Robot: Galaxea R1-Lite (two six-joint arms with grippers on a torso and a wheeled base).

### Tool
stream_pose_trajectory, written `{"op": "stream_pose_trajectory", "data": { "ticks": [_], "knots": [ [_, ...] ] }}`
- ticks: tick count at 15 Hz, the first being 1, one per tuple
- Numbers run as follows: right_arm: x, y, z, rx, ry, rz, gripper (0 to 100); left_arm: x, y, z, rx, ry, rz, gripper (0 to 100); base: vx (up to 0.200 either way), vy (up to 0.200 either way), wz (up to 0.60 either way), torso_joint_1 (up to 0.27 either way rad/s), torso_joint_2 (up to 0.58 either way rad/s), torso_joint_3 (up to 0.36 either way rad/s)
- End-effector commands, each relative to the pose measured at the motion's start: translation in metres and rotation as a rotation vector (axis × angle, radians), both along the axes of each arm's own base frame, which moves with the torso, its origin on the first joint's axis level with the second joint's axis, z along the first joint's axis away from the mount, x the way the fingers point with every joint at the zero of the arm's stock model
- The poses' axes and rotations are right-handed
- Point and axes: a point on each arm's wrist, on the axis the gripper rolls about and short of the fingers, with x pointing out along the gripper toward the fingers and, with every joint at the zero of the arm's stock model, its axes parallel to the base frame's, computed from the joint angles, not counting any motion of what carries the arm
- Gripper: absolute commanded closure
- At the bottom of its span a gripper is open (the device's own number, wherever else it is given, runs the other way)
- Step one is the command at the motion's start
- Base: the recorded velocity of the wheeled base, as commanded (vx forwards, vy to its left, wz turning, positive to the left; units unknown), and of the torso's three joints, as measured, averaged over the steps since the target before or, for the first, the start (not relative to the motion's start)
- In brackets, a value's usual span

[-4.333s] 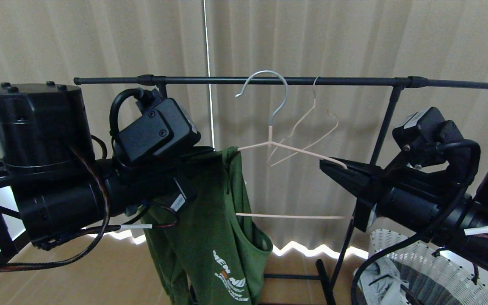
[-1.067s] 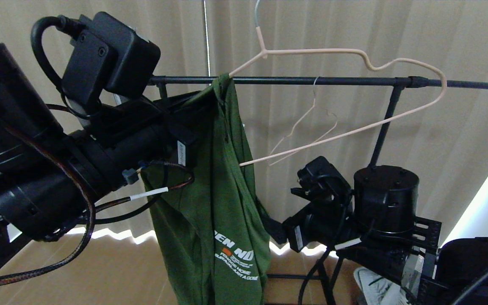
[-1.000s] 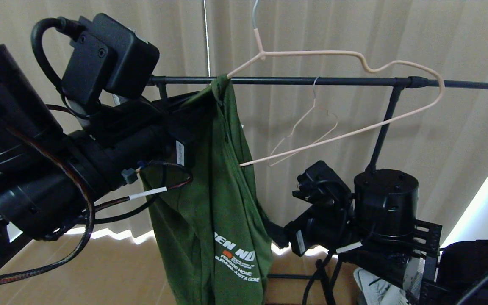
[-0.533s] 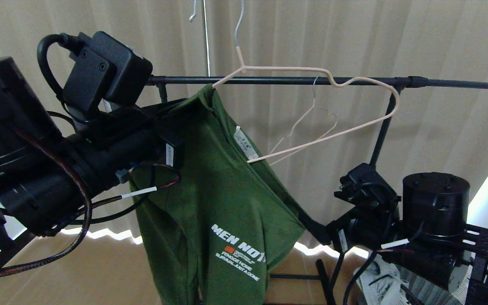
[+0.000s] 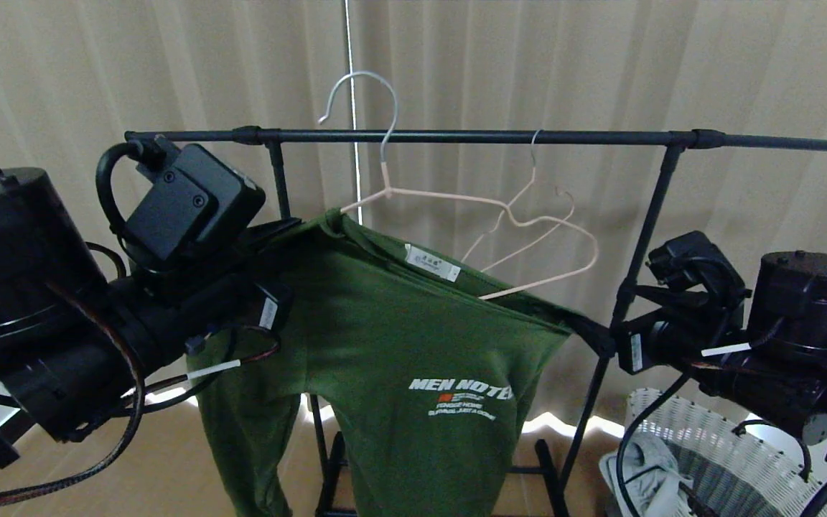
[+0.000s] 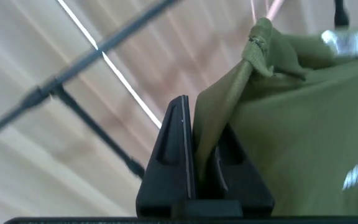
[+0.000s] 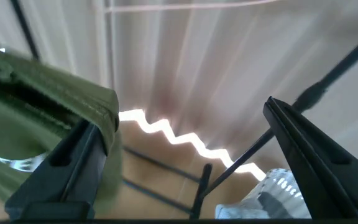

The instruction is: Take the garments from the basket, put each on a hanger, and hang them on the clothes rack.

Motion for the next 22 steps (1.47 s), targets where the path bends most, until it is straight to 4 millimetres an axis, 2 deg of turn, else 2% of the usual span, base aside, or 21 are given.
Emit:
{"op": "stream_pose_trajectory", "data": {
  "ticks": [1,7,11,13,15,17,18,19,22],
  "knots": [
    [0.007,-0.004,0.011,0.014,-0.041,-0.026,0,-0.003,0.004,-0.012,0.023,0.036,0.01,100,0.0,0.0,0.0,0.0,0.0,0.0],
    [0.022,-0.015,0.021,0.027,-0.079,-0.079,0,-0.008,0.008,-0.031,0.067,0.093,0.029,100,0.0,0.0,0.0,0.0,0.0,0.0],
    [0.026,-0.015,0.028,0.037,-0.104,-0.077,0,-0.008,0.009,-0.034,0.092,0.093,0.054,100,0.0,0.0,0.0,0.0,0.0,0.0],
    [0.019,-0.012,0.036,0.048,-0.13,-0.057,0,-0.005,0.015,-0.038,0.136,0.091,0.121,100,0.0,0.0,0.0,0.0,0.0,0.0],
    [0.005,0.0,0.042,0.057,-0.144,0.003,0,-0.002,0.014,-0.04,0.139,0.098,0.127,100,0.0,0.0,0.0,0.0,0.0,0.0],
    [-0.017,0.017,0.042,0.064,-0.141,0.096,0,0.003,0.011,-0.035,0.109,0.093,0.164,100,0.0,0.0,0.0,0.0,0.0,0.0],
    [-0.017,0.017,0.042,0.064,-0.141,0.096,0,0.003,0.011,-0.035,0.109,0.093,0.164,100,0.0,0.0,0.0,0.0,0.0,0.0],
    [-0.033,0.035,0.036,0.065,-0.126,0.192,0,0.008,0.009,-0.037,0.061,0.119,0.19,100,0.0,0.0,0.0,0.0,0.0,0.0],
    [-0.05,0.053,0.039,0.08,-0.132,0.296,0,0.01,0.009,-0.039,0.059,0.128,0.199,100,0.0,0.0,0.0,0.0,0.0,0.0]
  ]
}}
